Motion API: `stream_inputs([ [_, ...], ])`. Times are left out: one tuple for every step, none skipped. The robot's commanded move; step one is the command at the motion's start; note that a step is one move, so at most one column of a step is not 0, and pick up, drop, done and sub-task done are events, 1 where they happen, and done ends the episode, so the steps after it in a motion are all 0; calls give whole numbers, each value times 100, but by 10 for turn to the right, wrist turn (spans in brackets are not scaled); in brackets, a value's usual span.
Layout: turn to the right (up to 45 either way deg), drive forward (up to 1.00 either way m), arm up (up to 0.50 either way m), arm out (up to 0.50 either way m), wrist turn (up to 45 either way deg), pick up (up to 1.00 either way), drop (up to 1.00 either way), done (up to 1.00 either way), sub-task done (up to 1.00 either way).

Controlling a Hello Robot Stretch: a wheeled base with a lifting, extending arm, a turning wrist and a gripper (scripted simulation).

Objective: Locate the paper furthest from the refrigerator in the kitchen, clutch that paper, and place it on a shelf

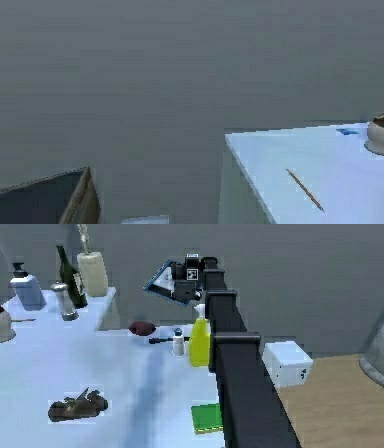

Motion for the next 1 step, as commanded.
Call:
stream_inputs([
  [450, 0, 0, 0, 0, 0, 0, 0, 0],
])
